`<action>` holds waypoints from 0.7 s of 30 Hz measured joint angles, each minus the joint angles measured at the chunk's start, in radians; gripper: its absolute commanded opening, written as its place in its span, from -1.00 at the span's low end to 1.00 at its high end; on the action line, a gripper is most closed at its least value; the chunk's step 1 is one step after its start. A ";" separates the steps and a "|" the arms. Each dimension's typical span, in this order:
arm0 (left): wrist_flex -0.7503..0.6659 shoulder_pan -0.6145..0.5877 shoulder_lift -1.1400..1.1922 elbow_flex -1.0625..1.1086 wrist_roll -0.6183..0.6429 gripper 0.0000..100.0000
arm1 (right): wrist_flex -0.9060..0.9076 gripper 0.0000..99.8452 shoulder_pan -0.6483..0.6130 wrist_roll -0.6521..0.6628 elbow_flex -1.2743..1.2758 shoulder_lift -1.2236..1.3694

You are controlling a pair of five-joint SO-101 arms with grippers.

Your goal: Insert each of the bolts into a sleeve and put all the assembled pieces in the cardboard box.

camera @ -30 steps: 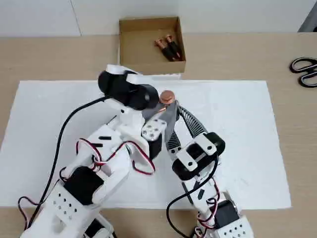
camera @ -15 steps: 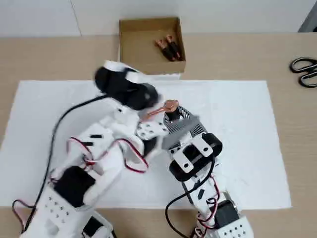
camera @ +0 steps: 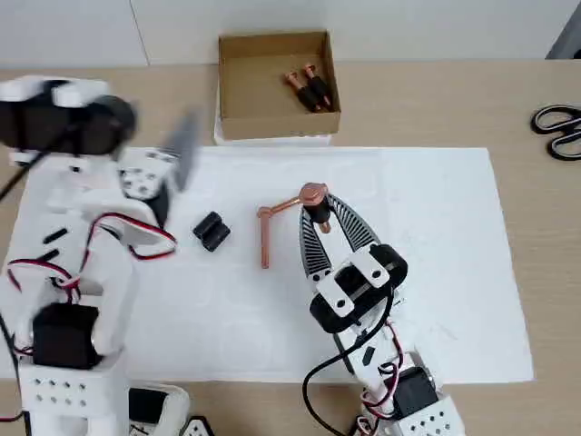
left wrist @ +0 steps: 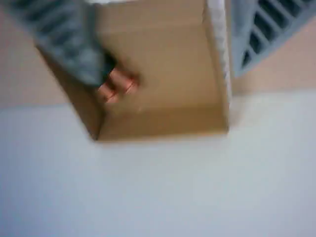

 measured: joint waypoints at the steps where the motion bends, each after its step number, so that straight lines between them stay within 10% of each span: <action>1: 0.000 -0.008 0.000 0.026 0.002 -0.96 | 0.000 -0.99 0.000 0.000 -0.003 0.000; 10: -0.003 -0.018 -0.060 0.258 0.009 -0.99 | 0.118 -0.99 0.163 -0.135 -0.190 0.003; 21: -0.221 0.133 -0.700 0.720 0.009 -0.99 | 0.235 -0.99 0.281 -0.238 -0.322 0.068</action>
